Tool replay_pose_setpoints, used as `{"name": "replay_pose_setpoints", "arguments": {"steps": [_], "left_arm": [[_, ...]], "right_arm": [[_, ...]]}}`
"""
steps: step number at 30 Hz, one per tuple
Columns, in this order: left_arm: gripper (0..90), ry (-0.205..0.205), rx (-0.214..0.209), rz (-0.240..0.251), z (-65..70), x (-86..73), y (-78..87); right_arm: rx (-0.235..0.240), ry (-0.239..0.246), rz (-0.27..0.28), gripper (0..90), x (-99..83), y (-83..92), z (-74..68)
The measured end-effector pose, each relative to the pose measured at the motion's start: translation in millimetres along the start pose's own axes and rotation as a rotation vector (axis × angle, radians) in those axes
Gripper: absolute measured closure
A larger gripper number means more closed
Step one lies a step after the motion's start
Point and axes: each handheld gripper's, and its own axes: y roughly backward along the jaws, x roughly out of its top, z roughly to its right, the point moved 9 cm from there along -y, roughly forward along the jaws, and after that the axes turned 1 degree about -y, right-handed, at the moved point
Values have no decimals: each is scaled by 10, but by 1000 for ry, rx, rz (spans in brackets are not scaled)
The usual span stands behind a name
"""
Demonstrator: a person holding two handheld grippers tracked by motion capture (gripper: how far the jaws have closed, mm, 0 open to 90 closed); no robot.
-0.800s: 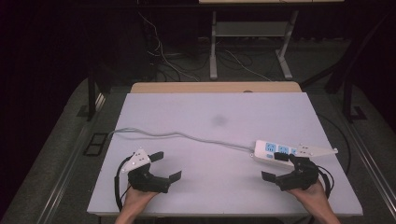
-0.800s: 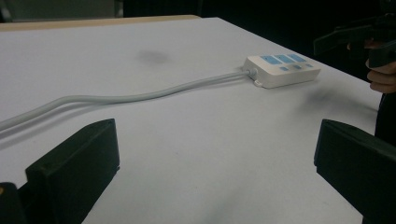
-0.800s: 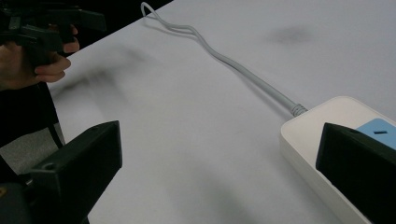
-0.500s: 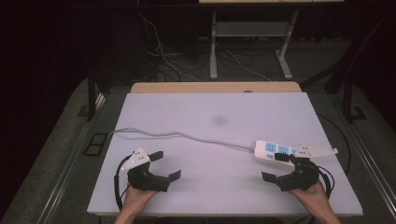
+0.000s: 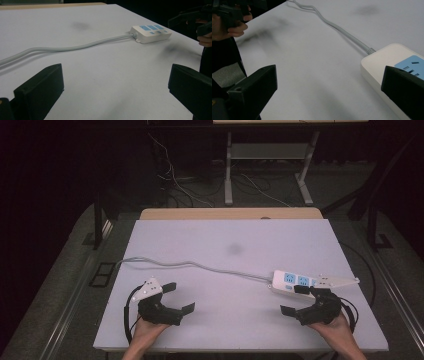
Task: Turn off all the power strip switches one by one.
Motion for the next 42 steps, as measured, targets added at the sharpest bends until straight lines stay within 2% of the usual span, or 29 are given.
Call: {"name": "replay_pose_setpoints", "arguments": {"steps": [15, 28, 42], "left_arm": [[0, -2, -7, -12, 19, -25, -19], [0, -7, -17, -24, 45, -47, -41], [0, -7, -18, -26, 50, -52, -46]], "right_arm": [[-13, 5, -33, 2, 39, -11, 1], [-13, 5, -48, 2, 123, 62, 57], [-41, 14, -75, 2, 211, 206, 168]]}}
